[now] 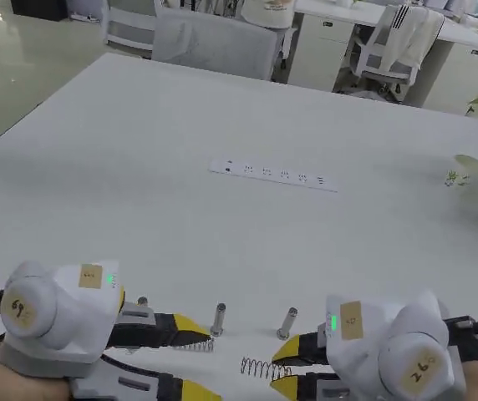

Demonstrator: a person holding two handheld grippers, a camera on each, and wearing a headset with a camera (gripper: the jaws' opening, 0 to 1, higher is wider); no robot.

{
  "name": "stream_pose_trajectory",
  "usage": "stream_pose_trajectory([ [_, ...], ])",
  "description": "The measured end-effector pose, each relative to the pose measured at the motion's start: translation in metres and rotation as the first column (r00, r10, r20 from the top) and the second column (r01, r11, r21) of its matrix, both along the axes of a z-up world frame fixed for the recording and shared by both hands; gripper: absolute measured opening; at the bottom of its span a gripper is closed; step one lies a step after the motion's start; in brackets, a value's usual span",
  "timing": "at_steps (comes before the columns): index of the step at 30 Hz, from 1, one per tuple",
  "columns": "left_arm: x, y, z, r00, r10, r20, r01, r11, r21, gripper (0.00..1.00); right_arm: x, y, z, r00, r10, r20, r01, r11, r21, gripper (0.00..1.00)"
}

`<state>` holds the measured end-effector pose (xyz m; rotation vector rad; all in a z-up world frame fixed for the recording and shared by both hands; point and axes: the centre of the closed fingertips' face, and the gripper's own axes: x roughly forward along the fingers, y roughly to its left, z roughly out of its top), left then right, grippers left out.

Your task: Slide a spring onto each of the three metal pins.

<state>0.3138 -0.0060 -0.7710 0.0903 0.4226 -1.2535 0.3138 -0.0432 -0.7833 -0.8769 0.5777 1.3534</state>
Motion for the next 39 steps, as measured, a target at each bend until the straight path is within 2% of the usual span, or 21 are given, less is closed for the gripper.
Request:
stream_pose_trajectory([
  [7,0.0,-0.012,0.0,1.0,-0.019,0.019,0.019,1.0,-0.012,0.25,-0.003,0.004,0.003,1.0,0.017,-0.005,-0.017,1.0,0.009,0.08],
  [17,-0.002,-0.025,0.003,0.999,-0.031,0.014,0.031,0.998,-0.052,0.18,-0.008,0.005,0.004,0.999,0.043,-0.005,-0.043,0.999,0.01,0.08],
  [32,-0.004,-0.029,0.004,0.998,-0.048,0.028,0.05,0.997,-0.051,0.07,-0.009,0.008,0.008,0.999,0.046,-0.011,-0.046,0.998,0.032,0.08],
  [39,-0.003,-0.031,0.005,0.997,-0.053,0.054,0.055,0.997,-0.046,0.04,-0.009,0.007,0.008,0.999,0.051,-0.008,-0.05,0.998,0.032,0.08],
])
